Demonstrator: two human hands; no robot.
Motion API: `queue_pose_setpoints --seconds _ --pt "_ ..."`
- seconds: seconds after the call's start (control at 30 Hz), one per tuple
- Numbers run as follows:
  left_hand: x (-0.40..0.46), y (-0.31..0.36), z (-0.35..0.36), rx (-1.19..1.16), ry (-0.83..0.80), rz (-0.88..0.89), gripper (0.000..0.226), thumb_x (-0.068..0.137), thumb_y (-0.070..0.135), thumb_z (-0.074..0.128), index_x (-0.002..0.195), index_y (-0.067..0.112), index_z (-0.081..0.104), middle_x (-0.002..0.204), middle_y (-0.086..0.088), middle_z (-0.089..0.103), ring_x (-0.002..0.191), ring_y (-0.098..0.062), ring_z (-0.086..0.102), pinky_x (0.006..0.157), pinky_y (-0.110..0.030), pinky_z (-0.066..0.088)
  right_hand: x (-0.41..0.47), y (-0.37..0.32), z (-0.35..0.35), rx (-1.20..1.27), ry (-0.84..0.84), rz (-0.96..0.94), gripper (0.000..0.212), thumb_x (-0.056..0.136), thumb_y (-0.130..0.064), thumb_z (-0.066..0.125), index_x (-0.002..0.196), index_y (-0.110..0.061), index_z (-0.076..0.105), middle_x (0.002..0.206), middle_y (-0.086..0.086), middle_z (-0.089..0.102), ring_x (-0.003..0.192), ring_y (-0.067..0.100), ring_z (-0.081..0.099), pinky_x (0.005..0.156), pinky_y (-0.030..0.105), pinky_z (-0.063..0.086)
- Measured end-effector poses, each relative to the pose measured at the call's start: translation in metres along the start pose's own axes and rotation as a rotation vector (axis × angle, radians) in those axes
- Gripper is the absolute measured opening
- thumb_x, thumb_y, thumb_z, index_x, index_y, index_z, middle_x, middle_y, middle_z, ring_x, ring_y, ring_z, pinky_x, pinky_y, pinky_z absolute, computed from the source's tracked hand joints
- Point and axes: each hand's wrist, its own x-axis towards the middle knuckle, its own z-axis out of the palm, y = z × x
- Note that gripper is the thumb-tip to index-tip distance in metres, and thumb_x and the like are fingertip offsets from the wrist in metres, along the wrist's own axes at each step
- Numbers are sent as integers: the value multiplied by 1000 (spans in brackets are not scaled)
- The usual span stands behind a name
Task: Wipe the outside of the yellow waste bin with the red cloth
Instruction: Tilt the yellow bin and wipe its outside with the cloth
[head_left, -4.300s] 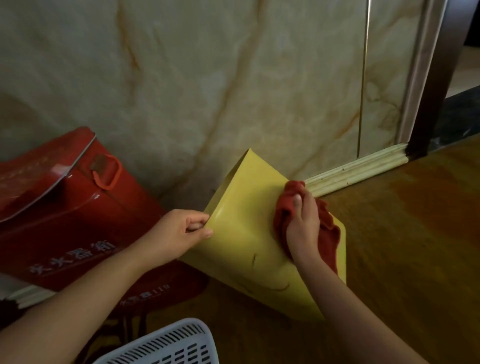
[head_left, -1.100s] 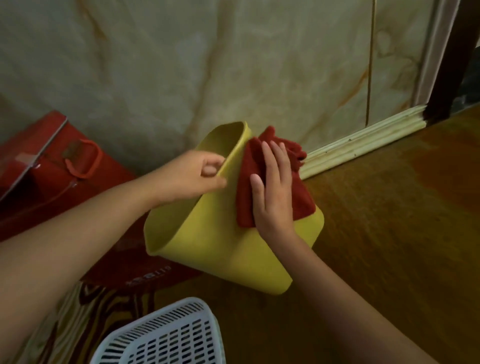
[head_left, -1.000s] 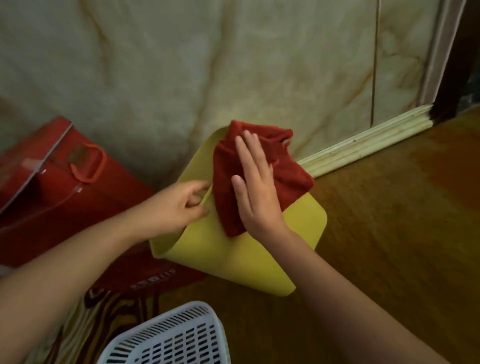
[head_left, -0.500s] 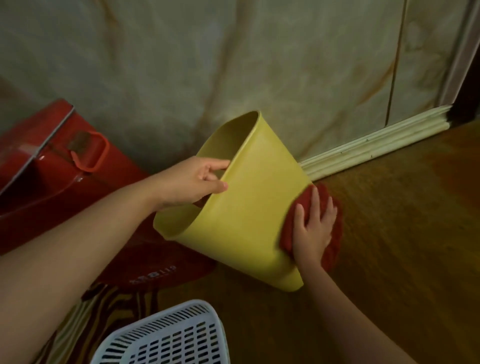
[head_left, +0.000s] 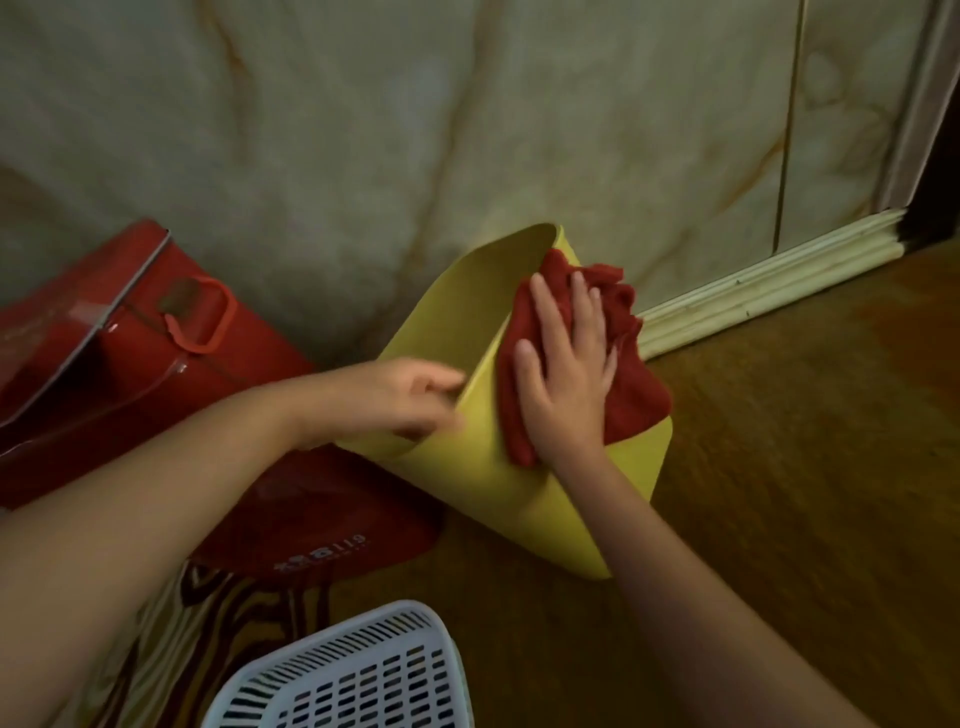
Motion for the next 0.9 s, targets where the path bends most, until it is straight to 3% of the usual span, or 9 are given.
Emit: queue_pose_setpoints --seconds 0.1,0.2,0.3,0.4,0.53,0.6,0.7,0.83,0.9 --pt "-31 -39 6 645 106 38 19 79 35 62 80 17 66 80 4 71 75 -3 62 69 -28 47 0 47 -9 -18 -11 198 51 89 -49 29 139 -49 23 158 -5 12 145 14 2 112 57 7" --pt "-35 -52 21 693 293 165 31 82 34 59 66 7 62 64 -7 67 62 -13 60 58 -32 43 -22 89 -16 39 0 611 46 95 -44 29 141 -42 26 158 1 14 145 22 9 114 57 11" --pt "-20 -32 29 683 351 333 34 80 36 58 55 15 48 48 5 50 55 -7 49 49 -22 29 -43 96 -25 175 22 726 44 97 -42 23 141 -39 29 157 2 16 144 23 13 116 52 12" --pt "-7 1 33 666 383 363 45 79 33 61 49 26 28 42 7 30 46 -1 41 48 -18 28 -52 73 -35 282 36 658 45 93 -47 17 135 -50 31 157 -6 17 143 17 14 116 52 14" --pt "7 35 34 657 393 344 49 80 30 61 48 21 26 45 1 28 45 -6 34 50 -29 21 -59 27 -50 318 57 473 44 85 -47 14 121 -68 25 149 -21 20 139 4 14 115 52 17" --pt "11 53 30 569 412 336 46 79 28 62 48 16 30 46 -1 28 47 -9 30 52 -32 20 -59 11 -56 306 63 314 54 82 -38 19 130 -63 21 148 -21 18 139 2 14 115 51 18" --pt "18 71 19 343 420 313 29 78 21 63 54 8 51 51 -2 38 52 -10 34 51 -29 26 -54 -6 -59 155 34 55 62 82 -33 24 143 -43 19 157 -4 13 144 11 8 116 49 14" --pt "21 63 14 106 441 201 24 80 18 63 68 -3 61 57 -10 48 56 -14 38 52 -27 28 -48 6 -56 -179 -103 -150 59 87 -44 32 142 -48 13 158 -3 9 146 16 -2 112 55 5" --pt "18 53 6 57 508 131 17 80 17 63 67 6 65 56 -7 56 54 -14 45 52 -27 33 -52 26 -55 -207 -170 -163 59 88 -51 34 142 -50 12 158 -1 11 146 18 0 113 56 12"
